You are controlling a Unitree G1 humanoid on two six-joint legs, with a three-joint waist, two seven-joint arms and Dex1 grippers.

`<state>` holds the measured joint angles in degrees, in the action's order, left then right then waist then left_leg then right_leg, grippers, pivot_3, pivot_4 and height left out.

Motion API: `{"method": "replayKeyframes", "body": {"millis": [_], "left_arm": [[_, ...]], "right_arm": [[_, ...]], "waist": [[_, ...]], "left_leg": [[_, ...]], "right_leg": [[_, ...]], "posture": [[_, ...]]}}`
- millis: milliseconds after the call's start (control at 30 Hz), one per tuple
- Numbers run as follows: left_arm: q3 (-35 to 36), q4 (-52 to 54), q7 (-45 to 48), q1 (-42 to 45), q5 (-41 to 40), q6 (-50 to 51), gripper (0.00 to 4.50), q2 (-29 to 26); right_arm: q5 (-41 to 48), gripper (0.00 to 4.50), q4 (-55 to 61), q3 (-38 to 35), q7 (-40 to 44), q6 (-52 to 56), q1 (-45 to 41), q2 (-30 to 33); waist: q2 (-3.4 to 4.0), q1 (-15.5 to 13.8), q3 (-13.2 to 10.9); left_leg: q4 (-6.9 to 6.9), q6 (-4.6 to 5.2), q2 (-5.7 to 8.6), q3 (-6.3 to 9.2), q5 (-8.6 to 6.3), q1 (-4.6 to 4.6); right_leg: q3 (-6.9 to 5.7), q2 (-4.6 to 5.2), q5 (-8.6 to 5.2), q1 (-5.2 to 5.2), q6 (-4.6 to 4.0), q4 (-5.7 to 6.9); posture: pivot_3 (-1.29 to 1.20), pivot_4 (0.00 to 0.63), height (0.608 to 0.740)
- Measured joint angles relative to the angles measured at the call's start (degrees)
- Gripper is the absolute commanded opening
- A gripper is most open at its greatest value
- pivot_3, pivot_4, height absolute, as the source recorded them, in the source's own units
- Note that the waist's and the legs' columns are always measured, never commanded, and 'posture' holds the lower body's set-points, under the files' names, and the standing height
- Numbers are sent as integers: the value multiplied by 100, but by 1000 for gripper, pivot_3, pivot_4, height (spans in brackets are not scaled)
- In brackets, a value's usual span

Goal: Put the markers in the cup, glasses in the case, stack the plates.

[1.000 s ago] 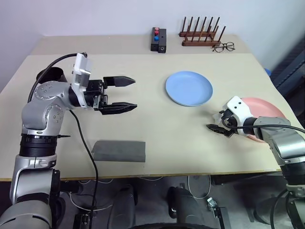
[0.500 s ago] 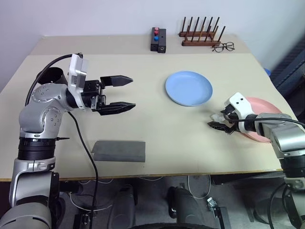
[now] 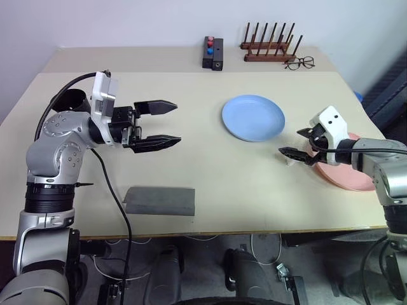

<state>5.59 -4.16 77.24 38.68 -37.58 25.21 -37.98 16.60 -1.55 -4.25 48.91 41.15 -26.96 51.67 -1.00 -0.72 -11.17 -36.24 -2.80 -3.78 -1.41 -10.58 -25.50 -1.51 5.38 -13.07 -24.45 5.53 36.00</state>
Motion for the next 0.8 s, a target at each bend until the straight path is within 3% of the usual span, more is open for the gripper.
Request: {"method": "replayKeyframes", "body": {"millis": [133, 333, 533, 633, 800], "left_arm": [[16, -47, 44, 17, -28, 26, 4461, 9], [15, -262, 110, 107, -33, -39, 4461, 127], [-25, -374, 216, 263, 8, -96, 4461, 199], [-28, -382, 236, 264, 55, -96, 4500, 203], [-29, -384, 236, 264, 85, -92, 4500, 201]], "right_arm": [[63, 4355, 110, -537, -7, 355, 373, 483], [287, 4355, 777, -835, -84, 1030, 1602, 493], [179, 4355, 939, -1018, -504, 1163, 1979, 463], [128, 3507, 864, -965, -696, 1157, 1983, 404], [43, 923, 568, -865, -859, 1099, 1914, 287]], "waist": [[-2, -7, 1], [-1, 13, 2], [-2, 18, 2], [-2, 16, 2], [-2, 14, 2]], "left_leg": [[7, 0, -1, 1, 0, 3], [-1, 0, -1, 0, 0, 4], [0, 0, -1, 0, 0, 5], [1, 0, -1, 1, 0, 5], [0, 0, -1, 0, 0, 4]], "right_leg": [[-2, -1, -1, 0, 0, -1], [1, -1, 0, 0, 0, 2], [1, -1, 0, 1, -1, 1], [1, -1, 0, 1, -1, 1], [1, -1, 0, 1, -1, 1]], "posture": [[0, 150, 740], [0, 150, 740], [0, 150, 740], [0, 150, 740], [0, 150, 740]]}}
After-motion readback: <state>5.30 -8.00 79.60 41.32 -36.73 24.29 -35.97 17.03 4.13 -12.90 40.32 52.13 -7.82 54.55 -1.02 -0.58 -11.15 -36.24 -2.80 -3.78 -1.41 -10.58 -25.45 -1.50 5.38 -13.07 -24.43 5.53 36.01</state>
